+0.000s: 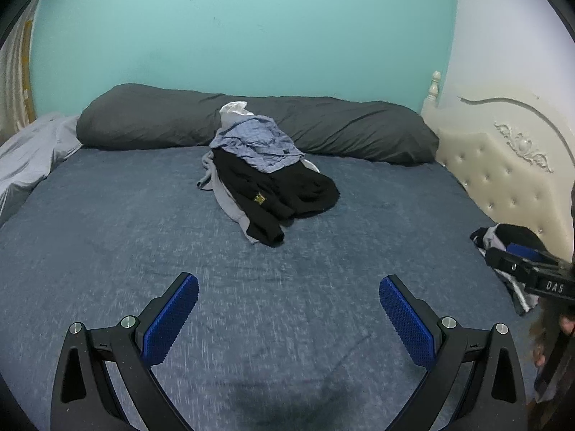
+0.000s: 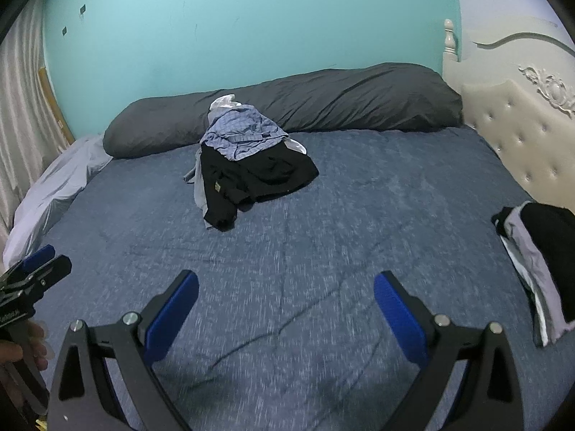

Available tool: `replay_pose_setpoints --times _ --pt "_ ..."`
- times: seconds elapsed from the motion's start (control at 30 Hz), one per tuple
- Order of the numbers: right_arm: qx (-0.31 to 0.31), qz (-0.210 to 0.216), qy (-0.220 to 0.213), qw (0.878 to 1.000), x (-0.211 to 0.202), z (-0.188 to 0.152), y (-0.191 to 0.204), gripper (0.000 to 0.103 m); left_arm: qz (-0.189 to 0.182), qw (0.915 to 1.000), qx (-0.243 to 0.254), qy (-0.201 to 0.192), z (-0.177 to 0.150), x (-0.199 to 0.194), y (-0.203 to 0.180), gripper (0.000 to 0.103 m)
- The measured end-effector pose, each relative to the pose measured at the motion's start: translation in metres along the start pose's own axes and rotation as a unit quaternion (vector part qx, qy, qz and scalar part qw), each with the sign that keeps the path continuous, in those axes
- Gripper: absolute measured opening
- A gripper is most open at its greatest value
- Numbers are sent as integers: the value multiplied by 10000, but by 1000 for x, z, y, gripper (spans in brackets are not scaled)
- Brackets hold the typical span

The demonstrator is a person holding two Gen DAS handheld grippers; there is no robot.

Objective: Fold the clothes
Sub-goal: 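Move the right tool toward the clothes pile and reach the plaid shorts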

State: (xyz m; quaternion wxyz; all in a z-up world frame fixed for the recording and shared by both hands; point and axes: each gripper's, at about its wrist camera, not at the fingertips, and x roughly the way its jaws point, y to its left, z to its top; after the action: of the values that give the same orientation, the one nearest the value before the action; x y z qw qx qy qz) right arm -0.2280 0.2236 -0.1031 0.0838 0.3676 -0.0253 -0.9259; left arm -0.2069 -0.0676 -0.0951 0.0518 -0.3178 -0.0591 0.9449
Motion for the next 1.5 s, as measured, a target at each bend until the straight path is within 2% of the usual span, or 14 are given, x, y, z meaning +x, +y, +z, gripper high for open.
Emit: replay_pose_setpoints --times 0.23,0.37,0.6,0.73,0.93,1.23,1.4,1.43,1.5 --pt "-171 20 97 9998 69 26 9 99 -164 9996 -171 131 8 64 26 103" --pt "-356 106 125 9992 117 41 21 99 -236 9991 -342 26 14 102 49 103" --pt "-623 260 118 9976 205 68 39 99 -59 9983 -567 82 18 167 89 103" --pt "-647 484 189 9966 250 83 48 99 -23 9978 -651 107 22 195 111 103" --pt "-793 843 130 9932 293 111 66 99 92 9969 -739 235 29 217 133 103" --pt "-936 938 121 9911 347 164 94 99 257 9976 -551 333 48 236 151 103" --pt "-988 1103 159 9889 385 187 111 99 221 9975 -562 369 63 247 164 103" --pt "-1027 1099 181 9885 392 191 115 97 236 9974 -563 387 66 250 168 103" --pt "-1092 1058 217 9881 406 197 122 87 250 9965 -682 417 69 254 176 103"
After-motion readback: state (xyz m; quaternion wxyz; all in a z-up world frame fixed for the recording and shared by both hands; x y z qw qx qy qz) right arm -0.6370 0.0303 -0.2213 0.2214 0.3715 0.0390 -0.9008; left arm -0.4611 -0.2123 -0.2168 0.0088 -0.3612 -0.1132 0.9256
